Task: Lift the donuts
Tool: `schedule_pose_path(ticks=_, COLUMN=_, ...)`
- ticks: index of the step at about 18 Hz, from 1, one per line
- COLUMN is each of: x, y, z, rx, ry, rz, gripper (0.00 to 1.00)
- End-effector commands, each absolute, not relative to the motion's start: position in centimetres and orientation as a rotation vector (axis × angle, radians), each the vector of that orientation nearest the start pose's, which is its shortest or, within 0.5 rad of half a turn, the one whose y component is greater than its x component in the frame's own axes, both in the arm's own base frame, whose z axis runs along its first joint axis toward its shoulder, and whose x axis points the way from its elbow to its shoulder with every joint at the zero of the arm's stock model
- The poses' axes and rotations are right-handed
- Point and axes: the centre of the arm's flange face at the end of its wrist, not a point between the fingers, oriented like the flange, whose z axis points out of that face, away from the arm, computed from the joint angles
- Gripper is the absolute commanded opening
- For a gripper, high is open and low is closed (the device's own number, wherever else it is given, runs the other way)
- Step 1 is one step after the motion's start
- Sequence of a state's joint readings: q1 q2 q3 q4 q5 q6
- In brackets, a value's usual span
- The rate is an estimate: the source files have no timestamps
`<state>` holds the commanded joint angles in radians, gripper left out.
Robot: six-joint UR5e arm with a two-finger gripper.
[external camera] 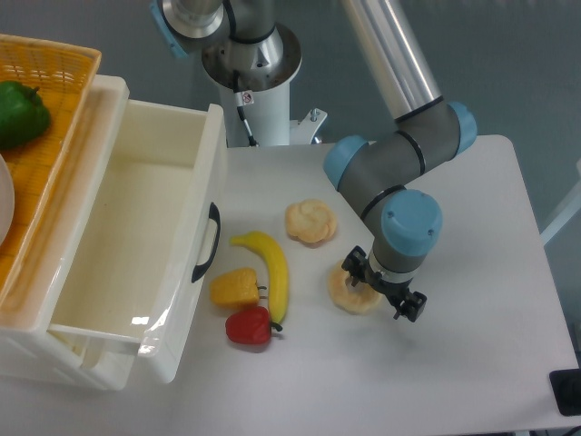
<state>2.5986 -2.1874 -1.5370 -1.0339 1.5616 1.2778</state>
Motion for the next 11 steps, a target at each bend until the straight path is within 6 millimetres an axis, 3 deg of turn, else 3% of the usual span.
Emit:
schedule_pose_path(ticks=3, x=-50.11, y=45.92, z=18.46, rx=-3.13, ry=0.393, rz=-0.085, gripper=1.0)
schedule_pose_path(ticks=6, x=-49.91, y=45.78, z=17.94, rx=-3.134, ry=0.398, rz=-0.1, gripper=0.83)
schedule_pose_path(ticks=8, x=-50.24, y=45.86, z=18.32, rx=-3.131, ry=0.398, rz=-0.087, gripper=0.6)
schedule_pose_path(ticks=11, x=-50.7, y=45.58, z=18.62, rx=-3.125, ry=0.4, rz=-0.08, gripper=0.1)
